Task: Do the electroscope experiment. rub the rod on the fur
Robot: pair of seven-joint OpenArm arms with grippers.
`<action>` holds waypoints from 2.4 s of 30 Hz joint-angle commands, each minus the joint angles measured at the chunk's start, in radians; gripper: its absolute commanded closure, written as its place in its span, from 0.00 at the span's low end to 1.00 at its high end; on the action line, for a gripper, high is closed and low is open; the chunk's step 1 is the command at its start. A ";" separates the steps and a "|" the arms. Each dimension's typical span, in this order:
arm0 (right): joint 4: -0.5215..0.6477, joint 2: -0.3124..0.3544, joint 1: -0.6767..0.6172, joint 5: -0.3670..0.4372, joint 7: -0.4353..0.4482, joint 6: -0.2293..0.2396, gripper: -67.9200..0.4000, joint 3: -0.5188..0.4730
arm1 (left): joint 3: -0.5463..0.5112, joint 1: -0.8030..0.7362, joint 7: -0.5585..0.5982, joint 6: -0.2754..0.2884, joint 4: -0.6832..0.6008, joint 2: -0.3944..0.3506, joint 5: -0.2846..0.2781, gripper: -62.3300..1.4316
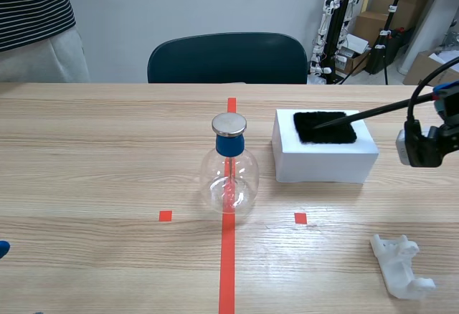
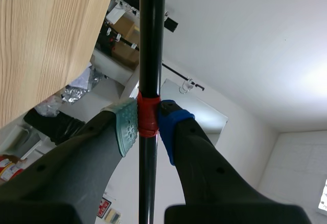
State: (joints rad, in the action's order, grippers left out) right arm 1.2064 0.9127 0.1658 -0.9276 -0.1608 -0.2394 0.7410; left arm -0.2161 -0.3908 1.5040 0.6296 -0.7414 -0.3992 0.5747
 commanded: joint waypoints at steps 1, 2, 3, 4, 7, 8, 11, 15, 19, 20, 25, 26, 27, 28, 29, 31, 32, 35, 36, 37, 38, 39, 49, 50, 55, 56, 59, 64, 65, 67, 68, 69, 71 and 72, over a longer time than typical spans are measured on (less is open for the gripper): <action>0.008 -0.004 0.012 -0.011 -0.005 0.001 0.99 -0.006 | -0.001 -0.005 0.050 0.001 -0.011 -0.003 -0.013 0.00; 0.008 -0.003 0.012 -0.010 -0.022 0.001 0.99 -0.006 | -0.001 -0.005 0.050 0.001 -0.011 -0.003 -0.013 0.00; 0.008 0.001 0.011 -0.005 -0.050 0.002 0.99 -0.006 | -0.001 -0.005 0.050 0.001 -0.011 -0.003 -0.013 0.00; 0.008 0.008 0.011 0.006 -0.080 0.002 0.99 -0.006 | -0.001 -0.005 0.050 0.001 -0.011 -0.003 -0.013 0.00; 0.007 0.036 0.011 0.039 -0.132 0.002 0.99 -0.006 | -0.001 -0.005 0.050 0.001 -0.011 -0.003 -0.013 0.00; 0.007 0.046 0.011 0.048 -0.132 0.002 0.99 -0.006 | -0.001 -0.005 0.050 0.001 -0.011 -0.003 -0.013 0.00; 0.007 0.053 0.011 0.049 -0.114 0.002 0.99 -0.006 | -0.001 -0.005 0.050 0.001 -0.011 -0.003 -0.013 0.00; 0.008 0.022 0.012 0.021 -0.010 0.001 0.99 -0.006 | -0.001 -0.005 0.050 0.001 -0.011 -0.003 -0.013 0.00; 0.008 -0.010 0.011 0.008 0.004 0.001 0.99 -0.006 | -0.001 -0.005 0.050 0.001 -0.011 -0.003 -0.013 0.00; 0.008 -0.006 0.011 0.008 -0.014 0.001 0.99 -0.006 | -0.001 -0.005 0.050 0.001 -0.011 -0.003 -0.013 0.00; 0.002 0.038 0.011 0.050 -0.119 0.002 0.99 -0.006 | -0.001 -0.005 0.050 0.001 -0.011 -0.003 -0.013 0.00; -0.004 0.047 0.011 0.050 -0.118 0.002 0.99 -0.006 | -0.001 -0.005 0.050 0.001 -0.011 -0.003 -0.013 0.00; -0.009 0.051 0.011 0.050 -0.117 0.002 0.99 -0.006 | -0.001 -0.005 0.050 0.001 -0.011 -0.003 -0.013 0.00; -0.013 0.052 0.011 0.049 -0.111 0.002 0.99 -0.006 | -0.001 -0.005 0.050 0.001 -0.011 -0.003 -0.013 0.00; -0.014 0.051 0.011 0.049 -0.099 0.002 0.99 -0.006 | -0.001 -0.005 0.050 0.001 -0.011 -0.003 -0.013 0.00; -0.014 0.039 0.011 0.044 -0.054 0.002 0.99 -0.006 | -0.001 -0.005 0.050 0.001 -0.011 -0.003 -0.013 0.00; -0.014 0.029 0.012 0.033 -0.038 0.001 0.99 -0.006 | -0.001 -0.005 0.050 0.001 -0.011 -0.003 -0.013 0.00; -0.011 -0.009 0.012 0.001 -0.023 0.001 0.99 -0.006 | -0.001 -0.005 0.050 0.001 -0.011 -0.003 -0.013 0.00; -0.011 -0.019 0.012 -0.010 -0.024 0.001 0.99 -0.006 | -0.001 -0.005 0.050 0.001 -0.011 -0.003 -0.013 0.00; -0.011 -0.024 0.011 -0.011 -0.024 0.001 0.99 -0.006 | -0.001 -0.005 0.050 0.001 -0.011 -0.003 -0.013 0.00; -0.011 -0.024 0.011 -0.011 -0.024 0.001 0.99 -0.006 | -0.001 -0.005 0.050 0.001 -0.011 -0.003 -0.013 0.00; -0.011 -0.021 0.011 -0.009 -0.032 0.001 0.99 -0.006 | -0.001 -0.005 0.050 0.001 -0.011 -0.003 -0.013 0.00; -0.023 0.045 0.011 0.061 -0.062 0.002 0.99 -0.006 | -0.001 -0.005 0.050 0.001 -0.011 -0.003 -0.013 0.00; -0.023 0.035 0.011 0.057 -0.051 0.001 0.99 -0.006 | -0.001 -0.005 0.050 0.001 -0.011 -0.003 -0.013 0.00; -0.018 -0.035 0.011 0.009 -0.032 0.001 0.99 -0.006 | -0.001 -0.005 0.050 0.001 -0.011 -0.003 -0.013 0.00; -0.017 -0.042 0.011 0.009 -0.036 0.001 0.99 -0.006 | -0.001 -0.005 0.050 0.001 -0.011 -0.003 -0.013 0.00; -0.017 -0.035 0.011 0.017 -0.060 0.001 0.99 -0.006 | -0.001 -0.005 0.050 0.001 -0.011 -0.003 -0.013 0.00; -0.019 0.037 0.005 0.063 -0.088 0.002 0.99 -0.006 | -0.001 -0.005 0.050 0.001 -0.011 -0.003 -0.013 0.00; -0.019 0.049 0.000 0.072 -0.088 0.001 0.99 -0.006 | -0.001 -0.005 0.050 0.001 -0.011 -0.003 -0.013 0.00; -0.019 0.059 -0.004 0.084 -0.088 0.001 0.99 -0.007 | -0.001 -0.005 0.050 0.001 -0.011 -0.003 -0.013 0.00; -0.019 0.058 -0.005 0.084 -0.084 0.001 0.99 -0.007 | -0.001 -0.005 0.050 0.001 -0.011 -0.003 -0.013 0.00; -0.019 0.052 -0.005 0.083 -0.072 0.001 0.99 -0.007 | -0.001 -0.005 0.050 0.001 -0.011 -0.003 -0.013 0.00; -0.018 0.026 -0.005 0.074 -0.052 0.001 0.99 -0.007 | -0.001 -0.005 0.050 0.001 -0.011 -0.003 -0.013 0.00; -0.014 0.009 -0.005 0.065 -0.050 0.000 0.99 -0.007 | -0.001 -0.005 0.050 0.001 -0.011 -0.003 -0.013 0.00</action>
State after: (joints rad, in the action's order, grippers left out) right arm 1.1793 0.9482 0.1513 -0.8429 -0.2184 -0.2317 0.7410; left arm -0.2161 -0.3908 1.5040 0.6296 -0.7414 -0.3992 0.5747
